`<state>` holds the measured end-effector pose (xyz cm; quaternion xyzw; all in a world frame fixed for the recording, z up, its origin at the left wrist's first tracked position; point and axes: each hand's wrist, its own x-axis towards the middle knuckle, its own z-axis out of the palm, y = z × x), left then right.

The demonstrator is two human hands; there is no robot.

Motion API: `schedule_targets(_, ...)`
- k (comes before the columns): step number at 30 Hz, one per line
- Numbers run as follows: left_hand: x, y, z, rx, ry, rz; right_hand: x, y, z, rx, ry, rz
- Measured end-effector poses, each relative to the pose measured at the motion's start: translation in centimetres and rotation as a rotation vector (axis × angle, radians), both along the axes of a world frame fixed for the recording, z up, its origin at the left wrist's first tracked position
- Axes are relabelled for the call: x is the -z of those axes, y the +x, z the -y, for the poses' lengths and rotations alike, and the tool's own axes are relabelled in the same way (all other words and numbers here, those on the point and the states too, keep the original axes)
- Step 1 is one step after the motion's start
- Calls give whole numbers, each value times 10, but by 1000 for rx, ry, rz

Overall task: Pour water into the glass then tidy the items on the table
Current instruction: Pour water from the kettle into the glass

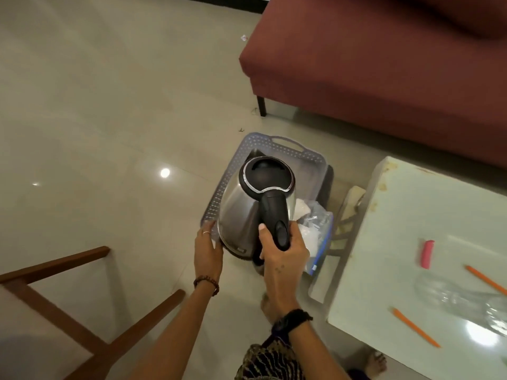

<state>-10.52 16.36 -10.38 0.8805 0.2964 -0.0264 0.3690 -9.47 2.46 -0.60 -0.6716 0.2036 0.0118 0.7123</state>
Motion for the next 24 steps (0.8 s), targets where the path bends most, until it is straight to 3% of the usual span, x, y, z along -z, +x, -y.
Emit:
schedule_targets(6, -18, -58, 100, 155, 14, 114, -54, -62, 150, -105, -182, 84)
schedule_targets(13, -3, -117, 290, 477, -206, -53, -73, -147, 344, -45, -380, 16)
schedule_targets(19, 22, -116, 411, 696, -273, -186, -57, -199, 461, -62, -583, -143)
schedule_targets(24, 54, -80, 476, 888, -223, -171, -22, -215, 519, -93, -660, -247)
